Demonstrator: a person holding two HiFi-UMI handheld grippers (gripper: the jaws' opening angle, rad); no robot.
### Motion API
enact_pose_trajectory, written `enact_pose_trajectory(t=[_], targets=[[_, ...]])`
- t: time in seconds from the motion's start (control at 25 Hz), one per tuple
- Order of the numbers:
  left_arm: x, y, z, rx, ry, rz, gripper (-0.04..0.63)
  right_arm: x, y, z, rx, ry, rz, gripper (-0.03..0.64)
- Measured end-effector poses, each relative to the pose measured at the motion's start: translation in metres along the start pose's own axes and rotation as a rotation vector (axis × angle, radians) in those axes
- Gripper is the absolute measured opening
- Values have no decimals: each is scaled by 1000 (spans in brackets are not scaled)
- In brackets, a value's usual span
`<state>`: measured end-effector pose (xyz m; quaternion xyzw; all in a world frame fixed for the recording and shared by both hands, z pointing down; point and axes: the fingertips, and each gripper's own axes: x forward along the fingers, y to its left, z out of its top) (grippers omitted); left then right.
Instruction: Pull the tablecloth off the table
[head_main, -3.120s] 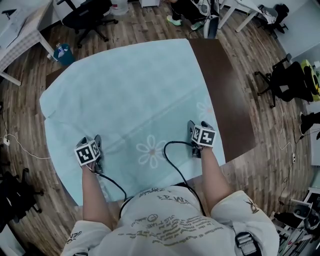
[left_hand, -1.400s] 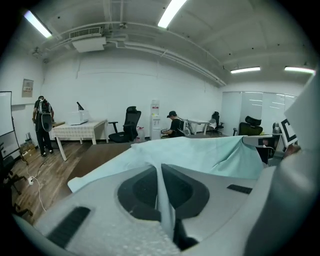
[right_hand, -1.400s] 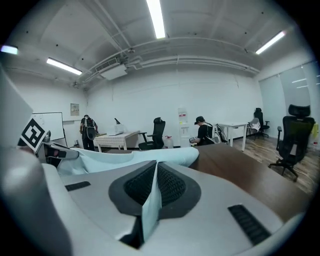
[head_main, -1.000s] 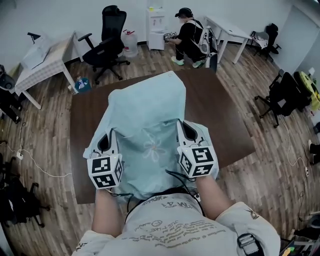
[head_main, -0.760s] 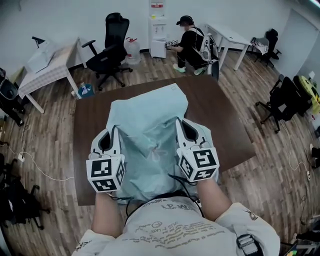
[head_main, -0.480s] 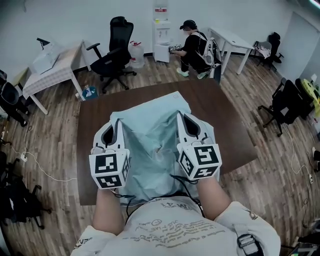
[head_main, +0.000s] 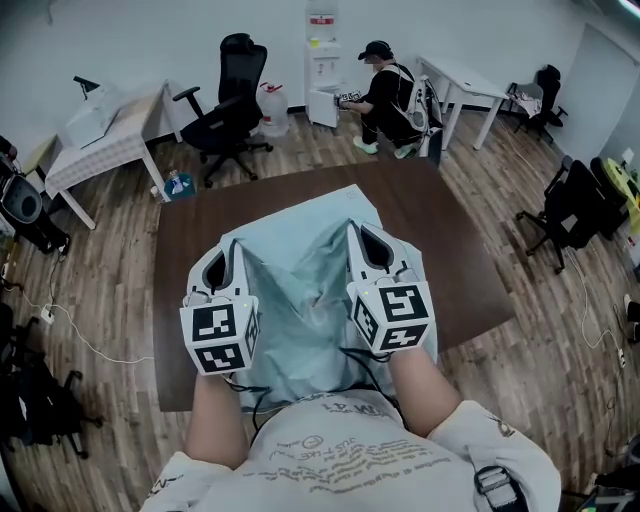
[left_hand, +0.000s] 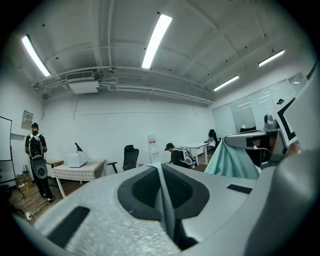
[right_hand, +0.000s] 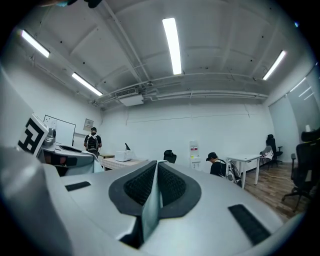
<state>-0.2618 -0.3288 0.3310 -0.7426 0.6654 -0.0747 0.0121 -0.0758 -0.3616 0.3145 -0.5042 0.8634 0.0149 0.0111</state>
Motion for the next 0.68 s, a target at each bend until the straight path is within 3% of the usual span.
enact_pose_trajectory(t=[0.68], targets=[[5,-8,-15,3,40,1,9,-2,-9,-19,20,37,-10,15]])
